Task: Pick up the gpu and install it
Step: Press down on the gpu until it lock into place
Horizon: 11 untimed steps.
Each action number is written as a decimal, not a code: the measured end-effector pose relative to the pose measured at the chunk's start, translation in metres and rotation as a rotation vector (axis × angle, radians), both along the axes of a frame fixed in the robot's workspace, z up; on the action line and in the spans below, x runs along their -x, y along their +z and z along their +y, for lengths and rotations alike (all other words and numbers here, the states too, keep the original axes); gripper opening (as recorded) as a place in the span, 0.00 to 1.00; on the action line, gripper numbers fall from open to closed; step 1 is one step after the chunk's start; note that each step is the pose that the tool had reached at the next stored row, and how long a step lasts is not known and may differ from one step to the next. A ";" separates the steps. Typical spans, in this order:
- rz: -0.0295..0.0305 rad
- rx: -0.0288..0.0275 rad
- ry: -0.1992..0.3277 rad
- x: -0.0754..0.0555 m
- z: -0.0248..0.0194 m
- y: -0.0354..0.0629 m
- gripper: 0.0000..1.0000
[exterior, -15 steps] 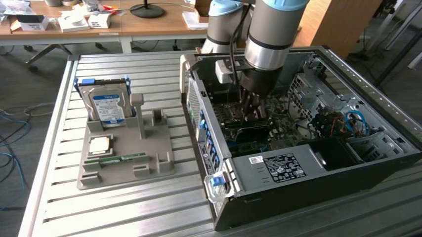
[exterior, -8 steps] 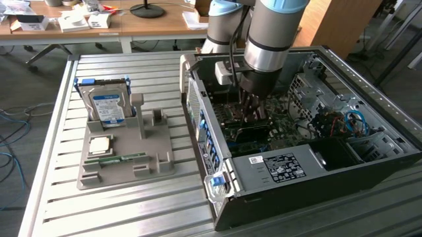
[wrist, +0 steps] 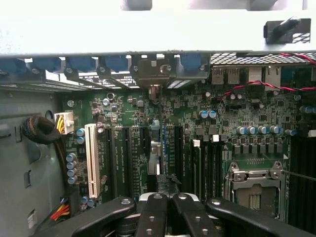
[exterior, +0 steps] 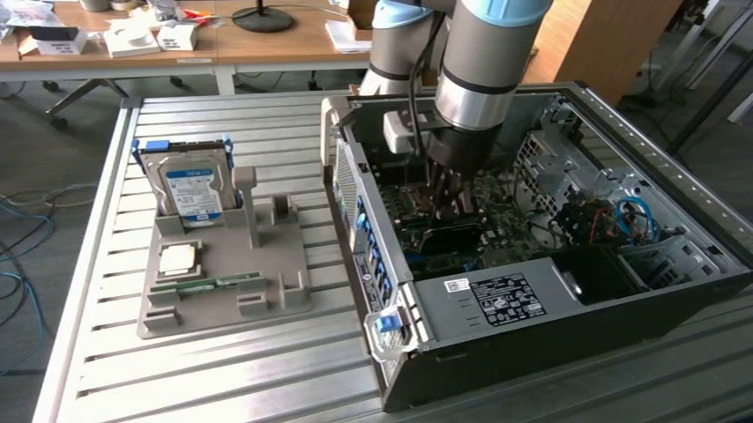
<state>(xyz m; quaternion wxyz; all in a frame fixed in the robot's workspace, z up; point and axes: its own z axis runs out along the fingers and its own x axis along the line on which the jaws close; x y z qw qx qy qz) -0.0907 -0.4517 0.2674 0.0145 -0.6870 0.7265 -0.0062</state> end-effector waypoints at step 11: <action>-0.0001 -0.0007 0.000 0.000 0.0000 -0.0017 0.11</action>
